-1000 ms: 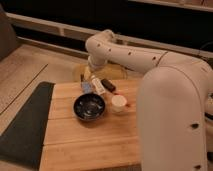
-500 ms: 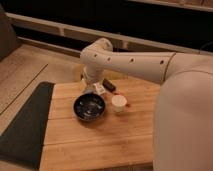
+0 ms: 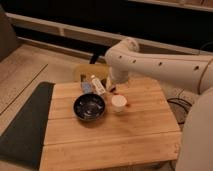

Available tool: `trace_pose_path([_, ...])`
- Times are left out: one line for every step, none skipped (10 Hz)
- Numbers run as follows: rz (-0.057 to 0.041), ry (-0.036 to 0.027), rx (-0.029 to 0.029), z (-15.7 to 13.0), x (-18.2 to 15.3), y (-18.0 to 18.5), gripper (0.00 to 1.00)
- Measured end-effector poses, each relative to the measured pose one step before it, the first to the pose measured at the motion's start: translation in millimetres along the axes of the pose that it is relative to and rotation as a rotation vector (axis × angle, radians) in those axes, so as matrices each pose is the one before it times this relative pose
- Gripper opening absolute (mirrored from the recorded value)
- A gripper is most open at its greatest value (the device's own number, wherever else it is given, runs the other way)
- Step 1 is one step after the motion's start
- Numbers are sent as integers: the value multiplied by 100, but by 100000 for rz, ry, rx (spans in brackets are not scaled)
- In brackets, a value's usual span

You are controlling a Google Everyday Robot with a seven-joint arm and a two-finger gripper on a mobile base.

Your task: Move the arm in a circular motion

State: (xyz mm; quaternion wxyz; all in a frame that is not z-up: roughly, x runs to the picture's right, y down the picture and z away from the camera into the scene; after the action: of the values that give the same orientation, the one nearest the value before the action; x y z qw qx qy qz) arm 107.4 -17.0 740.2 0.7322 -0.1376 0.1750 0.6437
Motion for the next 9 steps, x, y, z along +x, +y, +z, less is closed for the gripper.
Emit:
trace_pose_path([6728, -279, 8241, -81, -649, -3786, 65])
trace_pose_path([4649, -1525, 7434, -14, -1625, -2562, 65])
trace_pose_path([2372, -1081, 5443, -36, -1501, -1541, 65])
trace_pose_path([1258, -1560, 4612, -85, -1807, -1164, 65])
trace_pose_path([-2215, -2654, 3083, -308, -2468, 389, 65])
trace_pose_path([-3558, -1825, 74, -142, -1574, 1302, 65])
trace_pose_path([-3691, -1533, -269, -147, -1483, 1550, 65])
trace_pose_path([-5718, -946, -2091, 271, -1481, 2850, 65])
trace_pose_path([-4794, -201, -3019, 349, -799, 2770, 65])
